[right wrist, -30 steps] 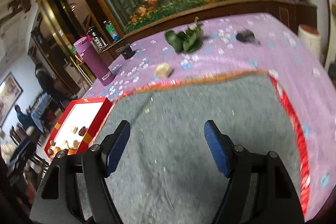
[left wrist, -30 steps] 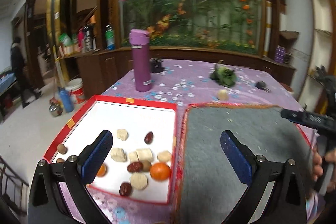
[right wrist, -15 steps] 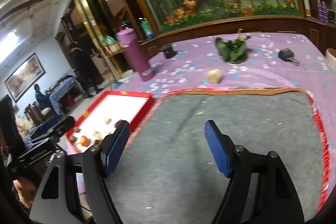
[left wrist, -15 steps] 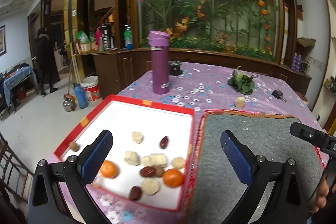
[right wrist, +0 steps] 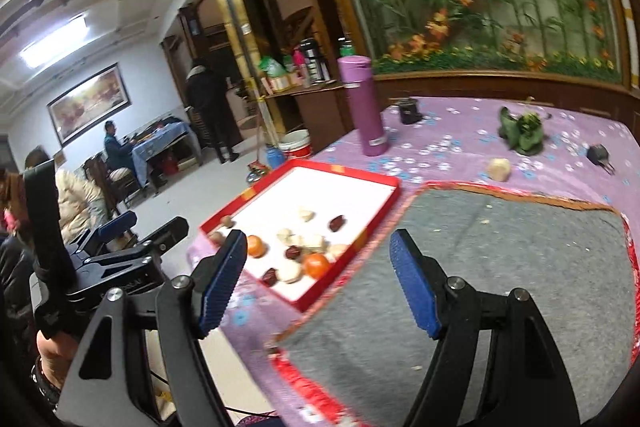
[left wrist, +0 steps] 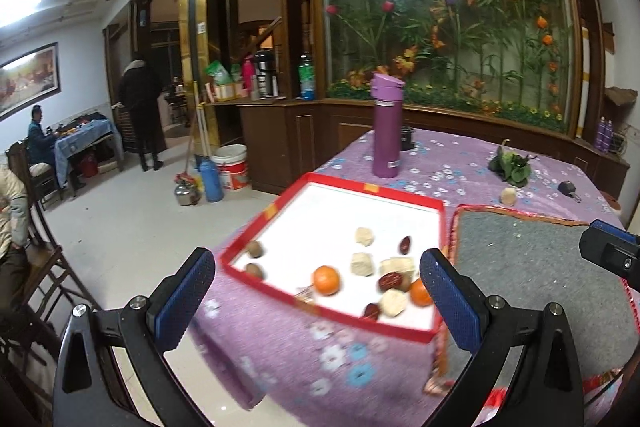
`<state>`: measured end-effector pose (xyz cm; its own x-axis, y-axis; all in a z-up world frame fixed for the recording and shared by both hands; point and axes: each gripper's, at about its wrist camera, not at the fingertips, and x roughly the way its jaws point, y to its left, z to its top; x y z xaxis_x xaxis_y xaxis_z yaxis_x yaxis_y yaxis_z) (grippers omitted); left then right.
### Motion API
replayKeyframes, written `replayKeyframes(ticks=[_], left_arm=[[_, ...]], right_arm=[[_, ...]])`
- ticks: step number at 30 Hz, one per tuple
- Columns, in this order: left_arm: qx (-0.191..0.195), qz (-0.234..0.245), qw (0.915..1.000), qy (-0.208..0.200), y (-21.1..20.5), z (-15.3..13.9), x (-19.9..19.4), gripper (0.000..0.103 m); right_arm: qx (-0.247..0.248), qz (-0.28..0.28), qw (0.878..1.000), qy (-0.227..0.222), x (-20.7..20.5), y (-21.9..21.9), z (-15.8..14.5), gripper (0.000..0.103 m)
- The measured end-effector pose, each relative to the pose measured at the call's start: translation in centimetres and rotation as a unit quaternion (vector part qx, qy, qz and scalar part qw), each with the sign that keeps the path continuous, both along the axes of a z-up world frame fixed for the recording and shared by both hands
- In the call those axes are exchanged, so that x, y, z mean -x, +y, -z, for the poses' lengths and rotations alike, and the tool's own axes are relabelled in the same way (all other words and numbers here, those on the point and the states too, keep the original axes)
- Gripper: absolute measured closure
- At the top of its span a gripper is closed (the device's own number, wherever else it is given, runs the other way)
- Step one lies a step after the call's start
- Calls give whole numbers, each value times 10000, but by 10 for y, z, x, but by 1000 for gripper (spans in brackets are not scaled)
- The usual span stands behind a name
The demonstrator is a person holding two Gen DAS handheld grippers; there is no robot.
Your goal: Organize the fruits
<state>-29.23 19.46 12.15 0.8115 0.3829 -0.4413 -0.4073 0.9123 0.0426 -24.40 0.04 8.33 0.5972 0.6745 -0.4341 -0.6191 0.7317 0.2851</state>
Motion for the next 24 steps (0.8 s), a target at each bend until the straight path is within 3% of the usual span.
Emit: replayKeyframes(ticks=[9, 24], left_arm=[[-58, -371, 9993, -36, 21, -5, 29, 1], [-57, -553, 9984, 68, 33, 2, 32, 1]], right_arm=[[44, -374, 9991, -204, 26, 32, -3, 28], [83, -449, 9988, -189, 34, 41, 3, 28]])
